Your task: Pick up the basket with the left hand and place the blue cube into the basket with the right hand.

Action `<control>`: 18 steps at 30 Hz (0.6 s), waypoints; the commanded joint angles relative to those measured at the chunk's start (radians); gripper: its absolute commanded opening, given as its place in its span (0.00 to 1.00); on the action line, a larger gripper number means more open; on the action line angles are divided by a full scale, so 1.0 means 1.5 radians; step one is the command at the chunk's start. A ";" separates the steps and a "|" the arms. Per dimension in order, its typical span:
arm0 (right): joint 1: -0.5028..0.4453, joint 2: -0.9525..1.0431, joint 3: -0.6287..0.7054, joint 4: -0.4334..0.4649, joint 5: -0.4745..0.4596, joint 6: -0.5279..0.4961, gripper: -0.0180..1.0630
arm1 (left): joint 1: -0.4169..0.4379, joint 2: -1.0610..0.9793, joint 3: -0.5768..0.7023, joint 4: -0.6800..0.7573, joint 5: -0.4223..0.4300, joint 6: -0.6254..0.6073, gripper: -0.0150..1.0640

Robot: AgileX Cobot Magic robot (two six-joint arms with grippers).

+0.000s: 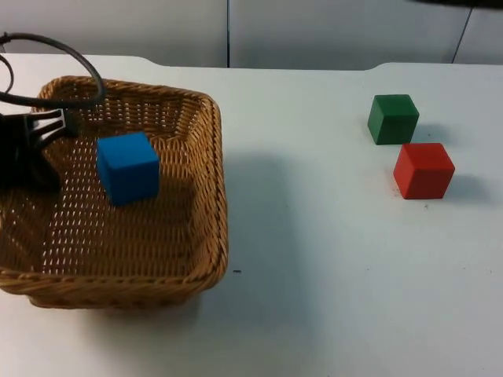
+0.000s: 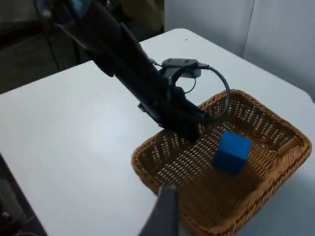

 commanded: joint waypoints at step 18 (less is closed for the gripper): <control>0.036 -0.129 0.088 -0.024 0.066 0.058 0.72 | 0.003 0.095 -0.024 -0.029 -0.080 0.032 0.01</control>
